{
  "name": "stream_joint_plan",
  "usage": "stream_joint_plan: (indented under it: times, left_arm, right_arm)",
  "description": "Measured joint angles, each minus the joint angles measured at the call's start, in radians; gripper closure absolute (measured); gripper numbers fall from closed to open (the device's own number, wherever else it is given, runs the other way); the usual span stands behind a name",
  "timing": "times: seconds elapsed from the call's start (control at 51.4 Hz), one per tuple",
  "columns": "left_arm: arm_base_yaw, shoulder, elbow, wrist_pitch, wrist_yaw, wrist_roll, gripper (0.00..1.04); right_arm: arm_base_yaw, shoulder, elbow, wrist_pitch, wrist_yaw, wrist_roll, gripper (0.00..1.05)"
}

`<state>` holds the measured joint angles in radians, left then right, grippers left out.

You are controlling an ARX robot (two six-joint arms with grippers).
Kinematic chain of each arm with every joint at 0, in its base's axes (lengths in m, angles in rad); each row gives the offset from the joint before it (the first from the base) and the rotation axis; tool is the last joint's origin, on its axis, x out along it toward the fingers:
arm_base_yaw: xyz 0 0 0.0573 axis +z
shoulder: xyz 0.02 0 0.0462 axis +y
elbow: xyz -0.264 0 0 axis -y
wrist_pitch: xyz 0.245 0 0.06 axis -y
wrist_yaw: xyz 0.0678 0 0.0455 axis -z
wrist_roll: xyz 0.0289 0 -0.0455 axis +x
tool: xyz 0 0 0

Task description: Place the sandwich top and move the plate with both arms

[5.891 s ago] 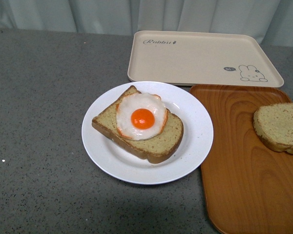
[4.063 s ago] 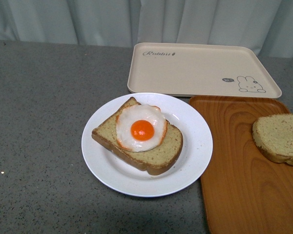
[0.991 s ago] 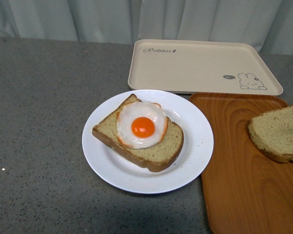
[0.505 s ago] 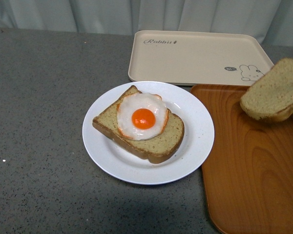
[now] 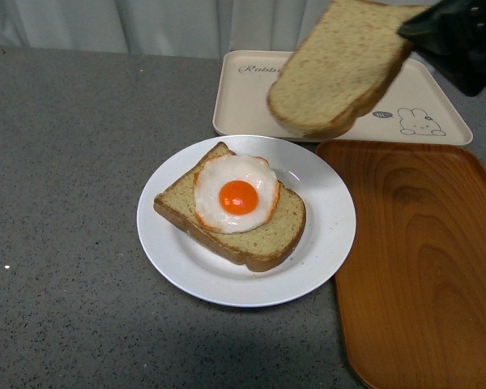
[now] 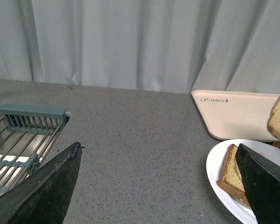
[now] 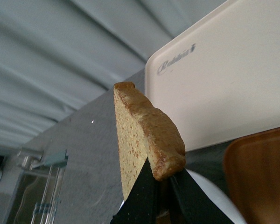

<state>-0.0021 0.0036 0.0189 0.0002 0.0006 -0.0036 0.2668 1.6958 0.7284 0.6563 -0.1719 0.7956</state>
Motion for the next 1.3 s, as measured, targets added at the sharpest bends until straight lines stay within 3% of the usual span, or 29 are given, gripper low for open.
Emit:
stream_joint_plan:
  times: [0.117, 0.311, 0.7, 0.855, 1.147, 1.303]
  left_arm:
    - [0.0, 0.0, 0.0, 0.0, 0.0, 0.0, 0.07]
    - [0.0, 0.0, 0.0, 0.0, 0.0, 0.0, 0.07]
    - [0.0, 0.0, 0.0, 0.0, 0.0, 0.0, 0.07]
    - [0.0, 0.0, 0.0, 0.0, 0.0, 0.0, 0.07]
    - [0.0, 0.0, 0.0, 0.0, 0.0, 0.0, 0.07]
    - [0.0, 0.0, 0.0, 0.0, 0.0, 0.0, 0.07]
  right_arm:
    - [0.106, 0.057, 0.006, 0.042, 0.011, -0.008, 1.02]
    - [0.183, 0.147, 0.006, 0.097, 0.025, -0.024, 1.02]
    - [0.209, 0.209, -0.044, 0.124, 0.039, -0.057, 1.02]
    - [0.223, 0.215, -0.064, 0.084, 0.089, -0.108, 1.02]
    - [0.2, 0.224, -0.066, 0.042, 0.153, -0.134, 0.61]
    - [0.127, 0.175, -0.066, -0.01, 0.17, -0.168, 0.31]
